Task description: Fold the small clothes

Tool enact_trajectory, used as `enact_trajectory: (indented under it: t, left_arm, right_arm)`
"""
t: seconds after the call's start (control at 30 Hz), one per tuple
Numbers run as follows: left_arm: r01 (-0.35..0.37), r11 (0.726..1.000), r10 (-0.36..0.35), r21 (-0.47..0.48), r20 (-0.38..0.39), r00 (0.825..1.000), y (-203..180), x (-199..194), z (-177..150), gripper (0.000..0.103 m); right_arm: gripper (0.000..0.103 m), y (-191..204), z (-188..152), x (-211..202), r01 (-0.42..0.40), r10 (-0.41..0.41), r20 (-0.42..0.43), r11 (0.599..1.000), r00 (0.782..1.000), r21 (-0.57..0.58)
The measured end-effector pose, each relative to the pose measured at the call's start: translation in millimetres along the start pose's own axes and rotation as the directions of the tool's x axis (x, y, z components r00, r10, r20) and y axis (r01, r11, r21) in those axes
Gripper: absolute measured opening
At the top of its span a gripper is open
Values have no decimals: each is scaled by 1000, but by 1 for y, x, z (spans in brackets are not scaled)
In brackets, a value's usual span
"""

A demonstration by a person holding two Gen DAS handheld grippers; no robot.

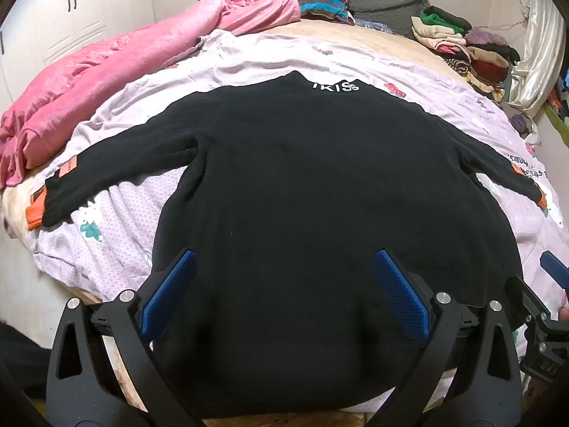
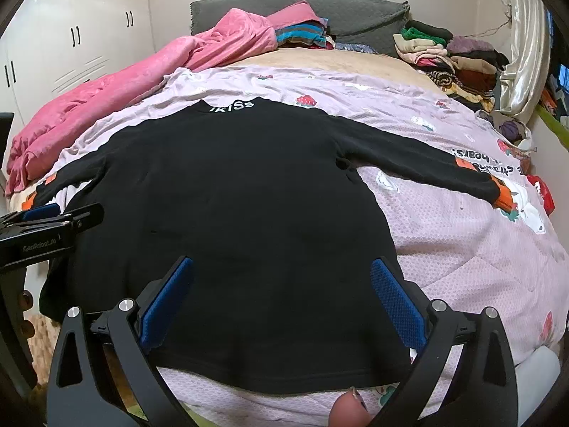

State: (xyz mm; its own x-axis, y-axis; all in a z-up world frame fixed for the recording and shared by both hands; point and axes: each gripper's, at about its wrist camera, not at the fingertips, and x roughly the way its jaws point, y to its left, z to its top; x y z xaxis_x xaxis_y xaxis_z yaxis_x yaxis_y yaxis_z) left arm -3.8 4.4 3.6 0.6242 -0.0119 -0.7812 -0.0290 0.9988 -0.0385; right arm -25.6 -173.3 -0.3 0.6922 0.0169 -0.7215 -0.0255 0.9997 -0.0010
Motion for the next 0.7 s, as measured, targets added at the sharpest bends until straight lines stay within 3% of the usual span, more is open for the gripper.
enact_trajectory:
  t: [0.7]
  left_arm:
    - [3,1000,-3,-1,7,1000,2,0,0,94]
  right_arm:
    - [99,5,0,-2,-2,2,4,1000,1000,-14]
